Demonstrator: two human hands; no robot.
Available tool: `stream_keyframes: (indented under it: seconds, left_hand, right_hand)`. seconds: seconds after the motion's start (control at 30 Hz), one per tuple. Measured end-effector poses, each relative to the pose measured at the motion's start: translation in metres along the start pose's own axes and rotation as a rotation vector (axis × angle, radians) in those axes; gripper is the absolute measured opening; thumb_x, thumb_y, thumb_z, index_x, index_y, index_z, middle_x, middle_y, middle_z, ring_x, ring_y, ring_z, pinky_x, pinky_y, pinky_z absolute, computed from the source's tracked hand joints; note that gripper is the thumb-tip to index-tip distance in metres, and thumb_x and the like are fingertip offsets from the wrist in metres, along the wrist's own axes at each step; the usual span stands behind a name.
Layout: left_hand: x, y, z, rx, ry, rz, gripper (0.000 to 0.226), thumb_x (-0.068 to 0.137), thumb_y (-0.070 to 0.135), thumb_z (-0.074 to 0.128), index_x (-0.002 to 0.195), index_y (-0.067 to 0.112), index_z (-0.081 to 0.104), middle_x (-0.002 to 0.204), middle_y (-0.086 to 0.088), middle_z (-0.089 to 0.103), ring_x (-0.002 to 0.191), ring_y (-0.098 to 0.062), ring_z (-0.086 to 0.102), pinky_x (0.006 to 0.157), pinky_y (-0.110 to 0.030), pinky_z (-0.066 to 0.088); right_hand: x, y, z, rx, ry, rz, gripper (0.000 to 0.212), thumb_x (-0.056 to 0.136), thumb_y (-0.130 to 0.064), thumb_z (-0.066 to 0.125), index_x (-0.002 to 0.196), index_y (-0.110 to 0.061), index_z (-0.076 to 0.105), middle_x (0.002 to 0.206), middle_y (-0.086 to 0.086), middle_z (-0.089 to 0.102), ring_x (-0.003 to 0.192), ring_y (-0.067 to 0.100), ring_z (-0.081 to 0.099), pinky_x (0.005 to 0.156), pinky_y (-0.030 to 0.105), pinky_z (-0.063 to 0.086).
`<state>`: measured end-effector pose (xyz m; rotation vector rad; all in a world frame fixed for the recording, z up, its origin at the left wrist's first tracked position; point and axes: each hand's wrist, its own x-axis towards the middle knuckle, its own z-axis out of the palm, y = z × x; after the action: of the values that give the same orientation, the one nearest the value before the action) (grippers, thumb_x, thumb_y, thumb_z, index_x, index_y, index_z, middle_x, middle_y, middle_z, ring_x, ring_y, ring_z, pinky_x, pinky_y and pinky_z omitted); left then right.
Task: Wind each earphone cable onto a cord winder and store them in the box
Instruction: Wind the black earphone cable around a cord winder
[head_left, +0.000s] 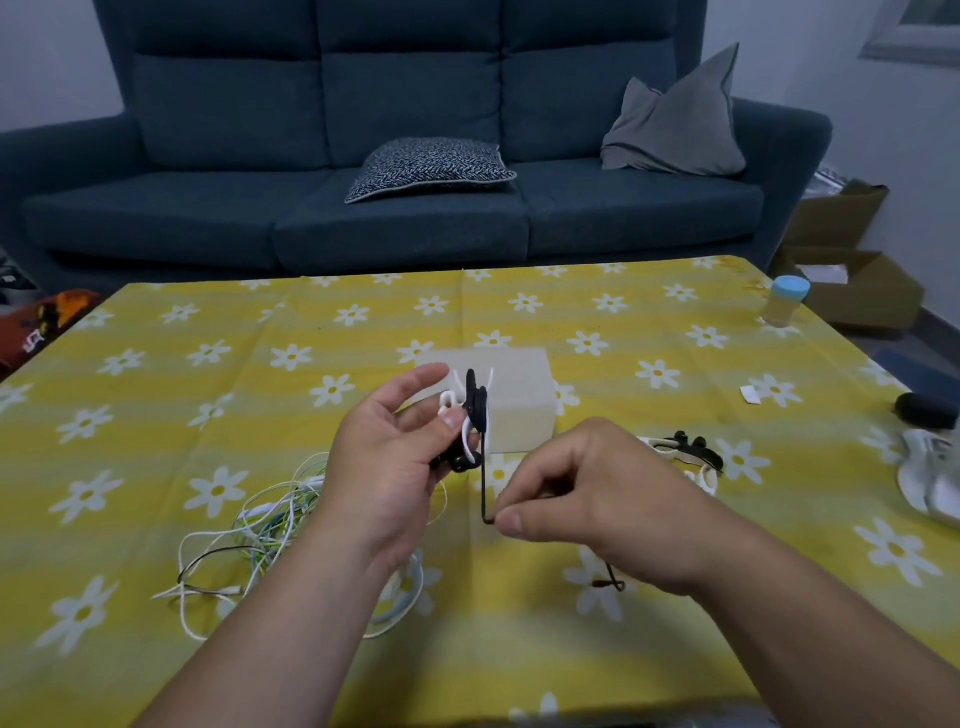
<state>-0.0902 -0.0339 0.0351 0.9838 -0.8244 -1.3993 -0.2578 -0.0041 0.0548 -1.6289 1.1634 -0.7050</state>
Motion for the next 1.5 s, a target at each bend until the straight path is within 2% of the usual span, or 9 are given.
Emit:
stream_keyframes:
  seconds: [0.07,0.2,0.33,0.43,0.7,0.87,1.03,1.17,1.5]
  left_hand:
    - [0.000,-0.003,0.001,0.021,-0.015,0.025,0.036,0.088,-0.012,0.058,0.114,0.012,0.062,0.081,-0.009,0.068,0.059,-0.019,0.063,0.054,-0.026,0.053]
    - [-0.001,-0.011,0.004,0.175,-0.082,0.096,0.038,0.085,-0.014,0.062,0.111,0.014,0.064,0.085,-0.006,0.071,0.076,-0.022,0.066,0.064,-0.028,0.052]
    - [0.000,-0.011,0.003,0.264,-0.142,0.129,0.039,0.083,-0.015,0.064,0.107,0.017,0.066,0.091,-0.008,0.072,0.082,-0.021,0.064,0.068,-0.027,0.051]
    - [-0.001,-0.011,0.002,0.308,-0.217,0.124,0.039,0.083,-0.015,0.064,0.106,0.016,0.067,0.091,-0.008,0.073,0.081,-0.021,0.063,0.071,-0.033,0.049]
    - [-0.006,-0.015,0.006,0.271,-0.342,0.044,0.038,0.067,0.002,0.071,0.103,0.015,0.070,0.093,-0.010,0.072,0.080,-0.021,0.064,0.069,-0.030,0.053]
    - [-0.008,-0.012,0.007,0.135,-0.331,0.008,0.042,0.069,0.000,0.068,0.109,0.010,0.068,0.093,-0.011,0.071,0.078,-0.022,0.065,0.060,-0.027,0.054]
    - [-0.008,-0.013,0.009,0.057,-0.210,0.007,0.038,0.087,-0.016,0.055,0.116,0.007,0.063,0.093,-0.014,0.071,0.076,-0.026,0.069,0.058,-0.027,0.055]
    - [-0.007,-0.014,0.010,0.039,-0.172,0.024,0.039,0.087,-0.018,0.053,0.115,0.007,0.064,0.085,-0.007,0.072,0.070,-0.016,0.069,0.057,-0.023,0.053]
    - [-0.008,-0.011,0.011,-0.034,-0.178,-0.034,0.032,0.084,-0.012,0.056,0.111,0.004,0.066,0.082,-0.006,0.073,0.064,-0.014,0.068,0.054,-0.020,0.052]
  right_hand:
    - [-0.002,-0.003,-0.001,0.025,0.001,-0.035,0.008,0.073,-0.023,0.080,0.079,-0.018,0.080,0.077,0.010,0.075,0.070,0.035,0.063,0.069,0.051,0.053]
    - [-0.004,-0.003,-0.007,0.210,0.067,-0.119,0.011,0.078,0.002,0.077,0.072,-0.008,0.077,0.057,-0.005,0.065,0.053,0.000,0.054,0.054,0.014,0.042]
    - [-0.004,-0.003,-0.018,0.306,0.291,-0.160,0.006,0.071,-0.010,0.080,0.067,-0.014,0.077,0.053,0.000,0.052,0.047,0.007,0.037,0.046,0.020,0.031]
    - [-0.001,0.004,-0.026,0.246,0.475,-0.161,0.015,0.083,-0.005,0.073,0.069,-0.011,0.074,0.051,-0.009,0.054,0.043,0.002,0.041,0.047,0.014,0.033]
    - [0.011,0.023,-0.028,0.078,0.612,-0.041,0.013,0.082,-0.019,0.078,0.071,-0.015,0.074,0.050,-0.014,0.052,0.048,0.004,0.043,0.049,0.015,0.037]
    - [0.014,0.032,-0.025,0.163,0.458,0.137,0.020,0.091,-0.024,0.069,0.078,-0.009,0.072,0.047,-0.011,0.036,0.043,0.008,0.027,0.042,0.018,0.023]
    - [0.015,0.033,-0.006,0.000,0.214,0.176,0.035,0.100,-0.028,0.051,0.077,-0.008,0.068,0.057,0.003,0.045,0.050,0.018,0.032,0.052,0.032,0.025]
    - [0.015,0.030,0.005,-0.023,0.163,0.200,0.044,0.101,-0.023,0.048,0.060,-0.026,0.065,0.052,-0.007,0.052,0.052,0.017,0.036,0.049,0.027,0.026]
    - [0.016,0.029,0.000,-0.130,0.206,0.242,0.034,0.098,-0.028,0.051,0.073,-0.015,0.069,0.058,-0.001,0.040,0.048,0.014,0.031,0.050,0.027,0.022]
